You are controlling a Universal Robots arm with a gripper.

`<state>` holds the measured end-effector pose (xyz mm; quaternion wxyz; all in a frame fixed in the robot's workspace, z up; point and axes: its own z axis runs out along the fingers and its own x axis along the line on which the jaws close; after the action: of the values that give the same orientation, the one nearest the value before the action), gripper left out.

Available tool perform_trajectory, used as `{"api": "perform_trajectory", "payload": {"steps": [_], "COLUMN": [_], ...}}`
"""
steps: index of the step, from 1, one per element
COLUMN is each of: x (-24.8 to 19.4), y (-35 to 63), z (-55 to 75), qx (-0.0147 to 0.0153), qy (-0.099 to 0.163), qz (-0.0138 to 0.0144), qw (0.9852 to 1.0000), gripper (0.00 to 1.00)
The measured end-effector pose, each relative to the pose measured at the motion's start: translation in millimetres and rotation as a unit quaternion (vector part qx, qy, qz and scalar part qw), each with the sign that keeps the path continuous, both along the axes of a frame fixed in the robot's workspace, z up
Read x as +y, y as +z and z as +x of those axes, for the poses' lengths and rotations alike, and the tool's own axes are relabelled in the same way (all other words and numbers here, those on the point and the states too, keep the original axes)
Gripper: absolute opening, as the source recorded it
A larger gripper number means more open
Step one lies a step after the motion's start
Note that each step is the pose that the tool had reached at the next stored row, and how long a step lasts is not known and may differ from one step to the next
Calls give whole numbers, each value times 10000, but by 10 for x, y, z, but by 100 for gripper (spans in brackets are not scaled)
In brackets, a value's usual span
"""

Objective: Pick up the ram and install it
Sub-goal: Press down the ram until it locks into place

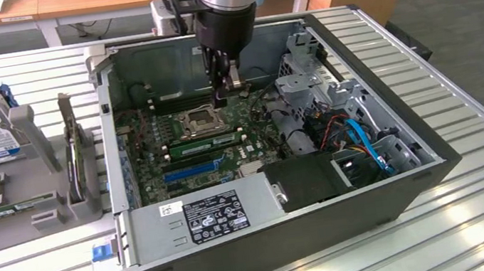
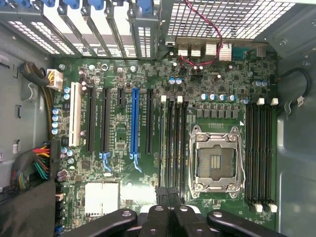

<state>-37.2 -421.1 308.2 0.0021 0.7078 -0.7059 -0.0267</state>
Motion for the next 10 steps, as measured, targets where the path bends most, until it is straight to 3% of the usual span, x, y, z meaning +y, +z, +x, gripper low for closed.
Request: {"api": "perform_trajectory", "payload": {"steps": [10], "x": [0], "y": [-1], "z": [188], "qx": [0], "qy": [141], "qz": [15], "qw": [9999], "gripper": [10]}}
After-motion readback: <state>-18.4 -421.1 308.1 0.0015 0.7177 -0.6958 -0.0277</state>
